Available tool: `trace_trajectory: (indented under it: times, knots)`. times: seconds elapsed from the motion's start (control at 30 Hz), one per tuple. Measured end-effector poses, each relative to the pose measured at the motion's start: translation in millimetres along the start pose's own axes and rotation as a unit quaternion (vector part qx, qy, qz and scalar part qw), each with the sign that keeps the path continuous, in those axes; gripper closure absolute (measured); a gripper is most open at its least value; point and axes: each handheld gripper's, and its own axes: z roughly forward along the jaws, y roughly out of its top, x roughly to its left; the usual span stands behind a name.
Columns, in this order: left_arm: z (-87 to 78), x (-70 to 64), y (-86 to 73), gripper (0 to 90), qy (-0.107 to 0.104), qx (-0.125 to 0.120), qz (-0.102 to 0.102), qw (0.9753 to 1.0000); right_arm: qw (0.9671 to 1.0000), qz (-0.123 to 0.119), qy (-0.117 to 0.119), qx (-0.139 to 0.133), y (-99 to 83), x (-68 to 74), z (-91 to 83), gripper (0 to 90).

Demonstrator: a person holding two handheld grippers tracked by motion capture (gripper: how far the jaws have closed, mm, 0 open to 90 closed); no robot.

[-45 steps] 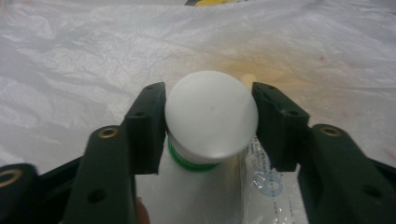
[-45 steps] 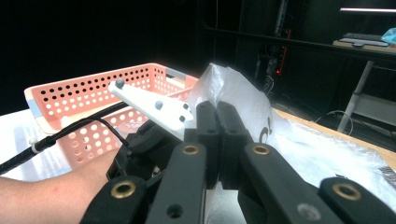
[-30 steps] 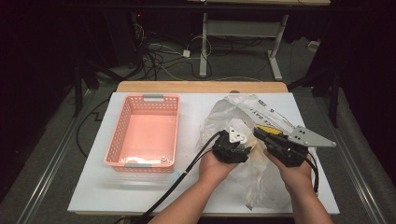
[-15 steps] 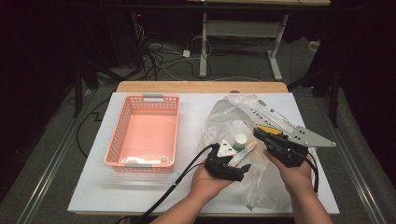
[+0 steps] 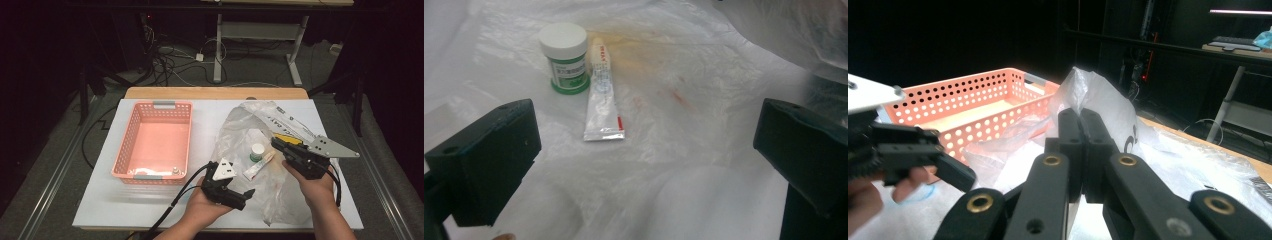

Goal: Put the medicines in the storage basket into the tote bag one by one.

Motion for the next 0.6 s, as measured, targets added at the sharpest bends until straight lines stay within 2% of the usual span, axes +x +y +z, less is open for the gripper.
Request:
trace_trajectory:
  times: [0.27,0.6]
  knots:
    - [-26.4,10.4,-5.9,0.0,0.012,0.002,-0.01,0.9999,1.0,-0.001,-0.001,0.001,-0.1,0.6,0.3,90.0]
    - [-56.6,30.8,-13.8,0.0,0.044,-0.004,-0.018,0.9989,1.0,-0.001,-0.001,0.0,-0.2,0.1,-0.3,90.0]
